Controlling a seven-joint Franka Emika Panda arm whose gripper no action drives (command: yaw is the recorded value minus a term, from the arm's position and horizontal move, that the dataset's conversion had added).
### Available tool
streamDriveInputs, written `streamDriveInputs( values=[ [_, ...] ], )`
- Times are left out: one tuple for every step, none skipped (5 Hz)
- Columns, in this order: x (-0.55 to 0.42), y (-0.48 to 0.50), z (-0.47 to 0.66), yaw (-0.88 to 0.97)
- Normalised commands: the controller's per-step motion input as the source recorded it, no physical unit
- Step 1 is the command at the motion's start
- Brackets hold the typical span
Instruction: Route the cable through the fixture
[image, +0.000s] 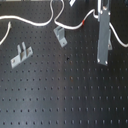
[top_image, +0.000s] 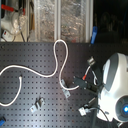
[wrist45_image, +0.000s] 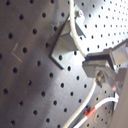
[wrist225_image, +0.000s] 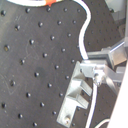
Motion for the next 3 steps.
streamDriveInputs(
  values=[
    [-0.226, 0.048, 0.01, 0.00],
    [-0.257, 0.053, 0.01, 0.00],
    [0.003, 0.015, 0.00, 0.00]
  ],
)
